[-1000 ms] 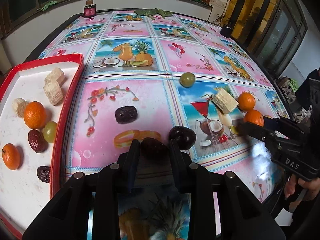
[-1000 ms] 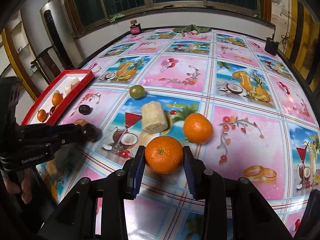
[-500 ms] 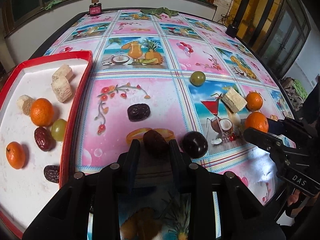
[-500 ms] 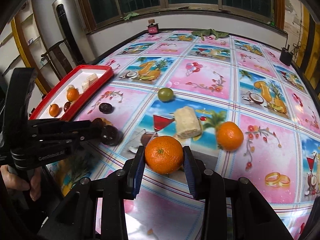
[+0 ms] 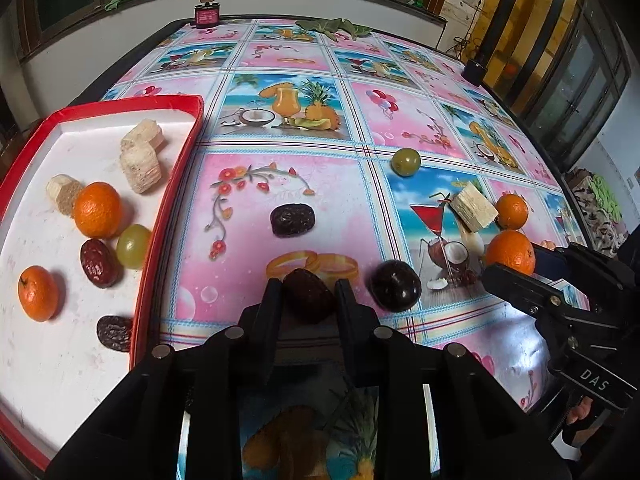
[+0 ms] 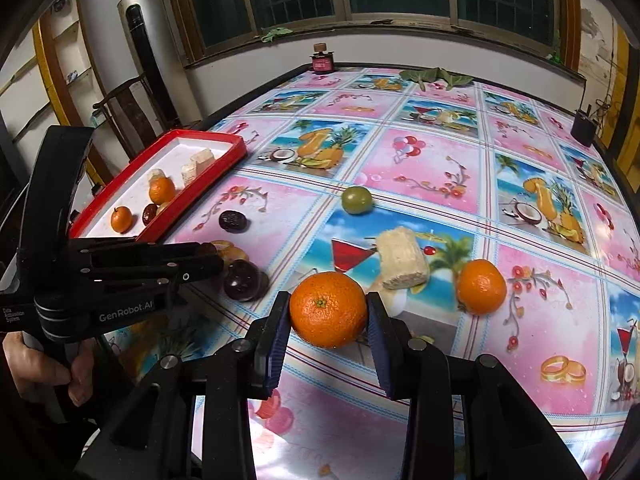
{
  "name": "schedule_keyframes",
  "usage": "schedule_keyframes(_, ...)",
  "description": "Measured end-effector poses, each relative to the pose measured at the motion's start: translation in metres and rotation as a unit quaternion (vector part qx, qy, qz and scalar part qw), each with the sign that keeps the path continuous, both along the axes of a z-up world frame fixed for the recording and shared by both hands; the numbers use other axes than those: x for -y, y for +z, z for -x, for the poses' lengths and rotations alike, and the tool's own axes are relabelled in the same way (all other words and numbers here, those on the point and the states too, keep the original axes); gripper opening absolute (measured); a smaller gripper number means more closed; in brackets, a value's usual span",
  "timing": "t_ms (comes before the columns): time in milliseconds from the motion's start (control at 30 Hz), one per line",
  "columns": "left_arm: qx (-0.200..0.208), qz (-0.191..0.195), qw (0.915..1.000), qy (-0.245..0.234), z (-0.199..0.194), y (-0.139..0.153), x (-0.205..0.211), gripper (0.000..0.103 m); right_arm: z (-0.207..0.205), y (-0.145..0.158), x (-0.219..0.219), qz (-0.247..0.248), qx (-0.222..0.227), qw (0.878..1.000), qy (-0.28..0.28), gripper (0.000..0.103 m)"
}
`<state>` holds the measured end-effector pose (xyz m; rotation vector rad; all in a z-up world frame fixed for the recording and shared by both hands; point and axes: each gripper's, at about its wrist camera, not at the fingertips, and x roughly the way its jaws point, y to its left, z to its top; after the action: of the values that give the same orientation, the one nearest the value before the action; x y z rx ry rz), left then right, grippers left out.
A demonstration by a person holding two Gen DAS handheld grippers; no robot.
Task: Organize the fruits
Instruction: 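Carry the dark date toward the tray while the right tool carries its orange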
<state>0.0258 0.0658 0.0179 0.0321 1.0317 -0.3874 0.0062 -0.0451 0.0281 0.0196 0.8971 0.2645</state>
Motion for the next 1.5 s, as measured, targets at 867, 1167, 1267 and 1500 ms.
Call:
schedule_keyframes(867,0.037,0.005,0.9968,0.07,0.031,0.045,-0.09,0.024,0.0,0.015,-0.039,-0.009,0.018,0.998,0.056,0.037)
schedule_keyframes(1167,0.032,0.003,0.9957,0.087,0.027,0.041,-0.114,0.024,-0.001,0.017,-0.053,-0.01,0.02,0.997,0.07,0.037)
schedule_keyframes(1267,0.028,0.003,0.9955,0.091,0.026,0.037,-0.118,0.024,-0.002,0.017,-0.057,-0.008,0.019,0.997,0.075,0.037)
schedule_keyframes(1500,0.016,0.004,0.9943,0.105,0.025,0.027,-0.132,0.024,-0.005,0.017,-0.065,-0.01,0.018,0.996,0.083,0.037)
